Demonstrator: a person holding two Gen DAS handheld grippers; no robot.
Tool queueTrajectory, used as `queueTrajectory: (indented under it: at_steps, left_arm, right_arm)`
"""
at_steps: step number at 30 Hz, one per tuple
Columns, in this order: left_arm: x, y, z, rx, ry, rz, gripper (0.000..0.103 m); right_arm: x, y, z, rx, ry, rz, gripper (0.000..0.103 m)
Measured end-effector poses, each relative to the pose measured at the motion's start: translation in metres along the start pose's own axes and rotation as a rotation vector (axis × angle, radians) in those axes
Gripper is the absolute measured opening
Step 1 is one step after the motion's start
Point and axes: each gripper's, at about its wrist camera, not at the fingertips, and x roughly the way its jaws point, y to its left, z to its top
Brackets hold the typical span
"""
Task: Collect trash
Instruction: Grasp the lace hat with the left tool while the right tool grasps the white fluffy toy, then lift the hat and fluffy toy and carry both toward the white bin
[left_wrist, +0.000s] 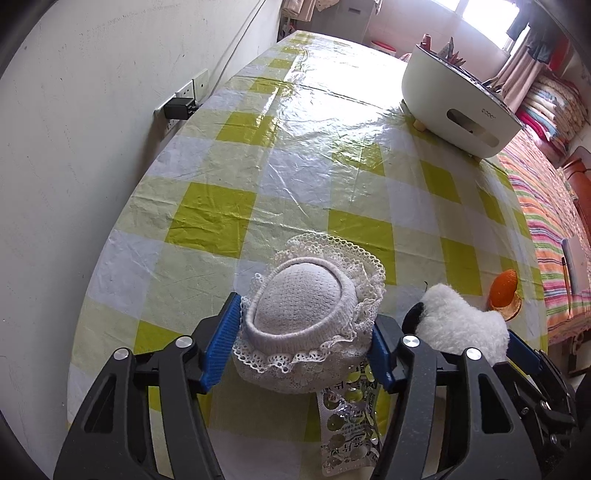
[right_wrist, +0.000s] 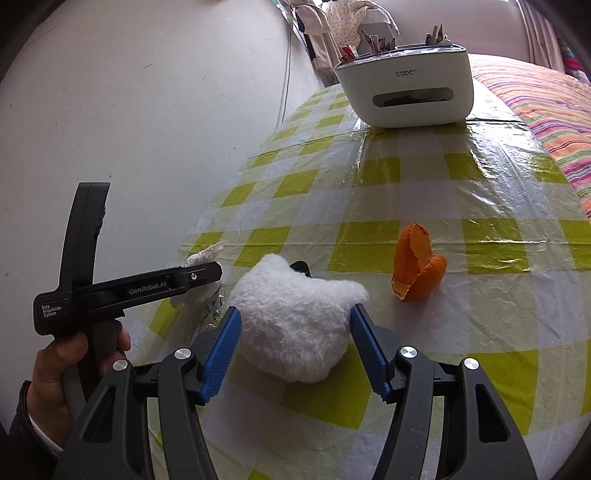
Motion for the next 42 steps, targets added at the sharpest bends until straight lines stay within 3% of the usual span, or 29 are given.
queueTrajectory:
  at_steps: [8, 12, 20, 42]
  left_arm:
    - [-0.001, -0.004, -0.008, 0.025, -0.014, 0.005, 0.053]
    - [-0.004, -0.002, -0.010, 0.013, -0.026, 0.011, 0.052]
    - [-0.022, 0.002, -0.012, 0.005, -0.083, 0.004, 0.052]
    - [-0.078, -0.042, -0.042, 0.083, -0.171, -0.040, 0.051]
  right_arm:
    - [0.017, -0.003, 0.005, 0.020, 0.016, 0.023, 0.060]
    - [0.027, -0.008, 0.000, 0.078, 0.069, 0.111, 0.060]
    - [0.013, -0.005, -0.011, 0.046, -0.003, 0.113, 0.046]
    - [-0.052, -0.004, -0.041, 0.032, -0.089, 0.074, 0.045]
